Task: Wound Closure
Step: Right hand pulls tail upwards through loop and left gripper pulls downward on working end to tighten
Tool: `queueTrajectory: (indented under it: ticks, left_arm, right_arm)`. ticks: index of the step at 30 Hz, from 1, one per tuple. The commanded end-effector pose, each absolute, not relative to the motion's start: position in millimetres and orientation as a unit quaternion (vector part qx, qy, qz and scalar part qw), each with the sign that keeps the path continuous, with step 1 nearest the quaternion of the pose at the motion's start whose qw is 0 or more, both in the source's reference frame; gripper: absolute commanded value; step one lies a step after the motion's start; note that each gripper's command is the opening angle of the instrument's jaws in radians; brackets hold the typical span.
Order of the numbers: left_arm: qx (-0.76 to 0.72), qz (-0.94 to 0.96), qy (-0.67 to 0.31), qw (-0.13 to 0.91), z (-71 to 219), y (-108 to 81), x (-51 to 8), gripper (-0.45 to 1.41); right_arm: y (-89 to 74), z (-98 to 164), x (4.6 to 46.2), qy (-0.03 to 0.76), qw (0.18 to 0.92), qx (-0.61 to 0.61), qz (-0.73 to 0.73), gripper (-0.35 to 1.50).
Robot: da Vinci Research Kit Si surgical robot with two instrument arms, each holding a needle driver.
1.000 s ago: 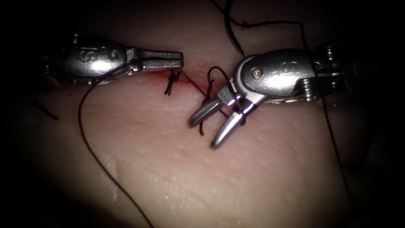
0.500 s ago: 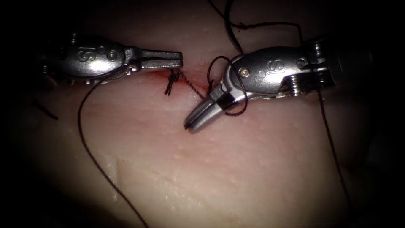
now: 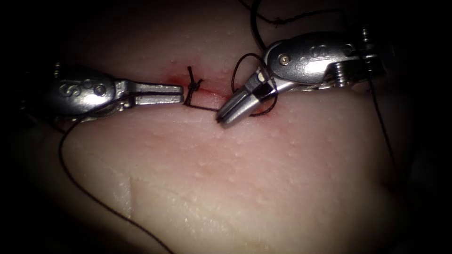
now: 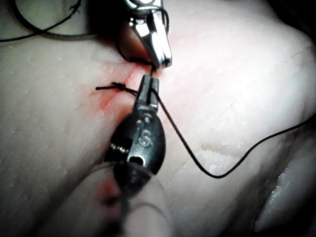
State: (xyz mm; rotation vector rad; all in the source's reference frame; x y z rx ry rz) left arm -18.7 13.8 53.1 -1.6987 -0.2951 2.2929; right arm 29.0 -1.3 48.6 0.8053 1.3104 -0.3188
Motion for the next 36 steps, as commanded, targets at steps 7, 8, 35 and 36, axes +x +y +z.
queueTrajectory:
  ticks: [7, 8, 35, 36]
  left_arm:
    - [-0.587, 0.792, -0.105, 0.130, 51, 8.6, -18.3, -0.45]
    - [-0.588, 0.792, -0.105, 0.129, 50, 7.9, -18.3, -0.45]
    - [-0.589, 0.793, -0.111, 0.112, 44, -4.7, -16.8, -0.45]
    - [-0.589, 0.793, -0.110, 0.111, 44, -5.1, -16.9, -0.45]
  right_arm:
    - [-0.5, 49, 29.2, 0.594, 0.707, 0.359, -0.134, -0.35]
    - [-0.4, 50, 29.2, 0.594, 0.707, 0.359, -0.133, -0.35]
    - [2.4, 52, 27.8, 0.590, 0.718, 0.351, -0.120, -0.35]
    - [2.5, 52, 27.8, 0.588, 0.719, 0.350, -0.120, -0.35]
